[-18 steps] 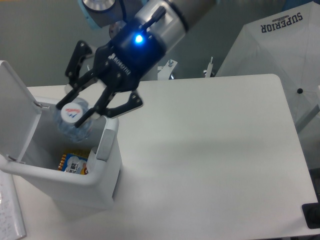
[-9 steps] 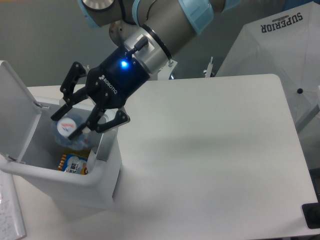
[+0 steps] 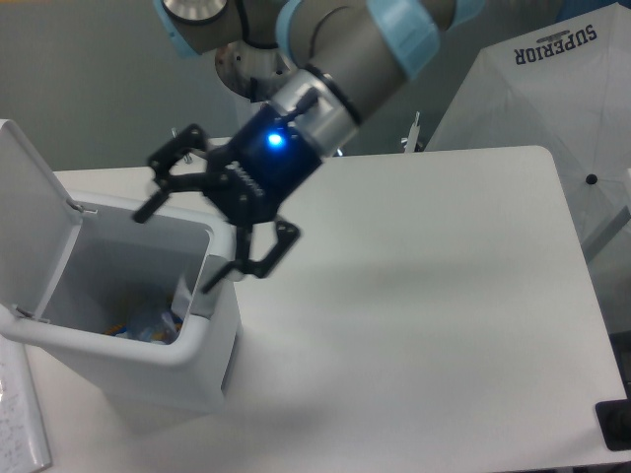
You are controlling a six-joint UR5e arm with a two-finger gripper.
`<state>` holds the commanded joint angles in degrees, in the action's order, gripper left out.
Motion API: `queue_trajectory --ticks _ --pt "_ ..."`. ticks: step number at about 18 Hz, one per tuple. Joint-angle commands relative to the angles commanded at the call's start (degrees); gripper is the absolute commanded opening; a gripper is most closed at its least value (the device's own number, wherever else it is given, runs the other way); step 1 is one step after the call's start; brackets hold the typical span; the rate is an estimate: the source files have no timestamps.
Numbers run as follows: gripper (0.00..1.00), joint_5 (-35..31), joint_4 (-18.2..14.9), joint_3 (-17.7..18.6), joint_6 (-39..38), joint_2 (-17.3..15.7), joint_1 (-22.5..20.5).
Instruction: Place the trash in the trash can
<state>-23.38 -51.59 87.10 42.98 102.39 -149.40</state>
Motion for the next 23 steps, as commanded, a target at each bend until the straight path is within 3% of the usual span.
queue_trajectory --ticks 4,8,15,19,23 --pt "1.00 -0.5 -0.2 -0.4 -2.6 2.1 -4.8" --pt "1.00 -9.4 -0.2 -0.9 -3.1 3.9 -9.1" --pt "1.00 -29.3 -0.2 -1.0 -1.7 5.9 -8.7" --pt "1.00 -37.2 -0.2 -1.5 1.0 6.9 -7.6" --pt "1.00 -45.2 -0.4 -0.5 12.1 8.0 -5.6"
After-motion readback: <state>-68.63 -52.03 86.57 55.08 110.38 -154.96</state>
